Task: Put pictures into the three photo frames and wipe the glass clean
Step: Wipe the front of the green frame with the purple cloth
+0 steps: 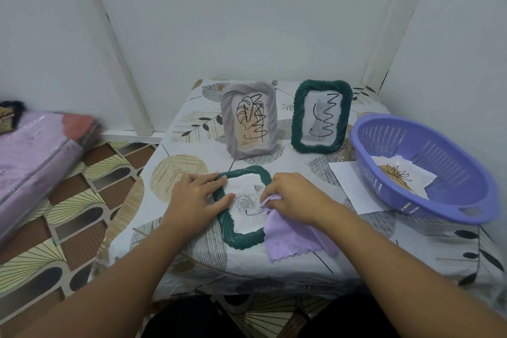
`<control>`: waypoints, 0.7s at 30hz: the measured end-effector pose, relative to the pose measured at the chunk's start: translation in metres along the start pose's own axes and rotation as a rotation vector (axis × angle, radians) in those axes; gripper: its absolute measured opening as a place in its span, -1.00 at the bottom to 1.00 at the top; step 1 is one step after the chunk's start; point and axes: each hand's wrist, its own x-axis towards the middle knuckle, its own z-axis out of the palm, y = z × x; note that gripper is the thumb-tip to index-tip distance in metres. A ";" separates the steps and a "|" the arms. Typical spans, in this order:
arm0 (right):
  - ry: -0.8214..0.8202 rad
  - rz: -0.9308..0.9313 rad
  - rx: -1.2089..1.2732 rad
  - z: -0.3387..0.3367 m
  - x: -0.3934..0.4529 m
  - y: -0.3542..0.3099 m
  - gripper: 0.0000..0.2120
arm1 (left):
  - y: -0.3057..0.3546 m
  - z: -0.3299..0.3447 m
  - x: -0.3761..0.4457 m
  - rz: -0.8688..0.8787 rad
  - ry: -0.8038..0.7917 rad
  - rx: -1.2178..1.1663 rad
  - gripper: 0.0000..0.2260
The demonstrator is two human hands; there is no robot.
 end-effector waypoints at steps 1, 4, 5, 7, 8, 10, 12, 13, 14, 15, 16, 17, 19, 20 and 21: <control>-0.035 -0.006 0.013 -0.002 -0.002 0.002 -0.85 | 0.000 0.000 0.000 -0.001 0.000 0.000 -0.34; -0.052 -0.013 0.019 -0.006 -0.003 0.004 -0.84 | 0.000 -0.001 0.000 0.004 0.003 -0.003 -0.34; -0.024 -0.014 0.014 -0.004 -0.002 0.003 -0.85 | 0.000 0.000 0.000 0.006 0.007 -0.006 -0.35; 0.019 -0.022 0.002 0.001 0.001 0.001 -0.86 | 0.000 0.001 0.000 0.013 0.019 -0.003 -0.36; 0.014 -0.028 0.009 0.002 0.002 0.000 -0.86 | -0.001 0.002 0.000 0.016 0.023 0.003 -0.37; -0.058 -0.040 0.047 -0.001 0.000 0.000 -0.85 | -0.001 0.003 0.000 0.015 0.026 0.008 -0.37; -0.143 -0.041 0.079 -0.007 -0.002 0.003 -0.86 | -0.002 0.003 0.000 0.012 0.020 0.002 -0.37; -0.154 -0.035 0.089 -0.009 -0.003 0.005 -0.86 | -0.002 0.003 0.000 0.012 0.018 -0.001 -0.37; -0.135 -0.030 0.093 -0.008 -0.002 0.007 -0.86 | -0.002 0.002 0.000 0.012 0.016 0.000 -0.37; -0.092 -0.026 0.090 -0.006 -0.001 0.007 -0.86 | -0.001 0.002 0.000 0.010 0.012 0.003 -0.36; -0.039 -0.025 0.074 -0.002 0.001 0.006 -0.86 | -0.001 0.002 0.000 0.007 0.007 0.009 -0.35; 0.006 -0.031 0.053 0.002 0.003 0.005 -0.86 | -0.001 0.002 0.000 0.006 0.004 0.014 -0.35; 0.025 -0.049 0.042 0.008 0.004 0.002 -0.86 | -0.001 0.001 0.000 0.005 0.004 0.018 -0.35; 0.000 -0.055 0.058 0.007 0.002 0.001 -0.86 | 0.000 0.001 0.000 0.005 0.006 0.014 -0.35; -0.043 -0.051 0.080 0.004 0.001 0.002 -0.85 | 0.000 0.001 0.001 0.004 0.006 0.010 -0.35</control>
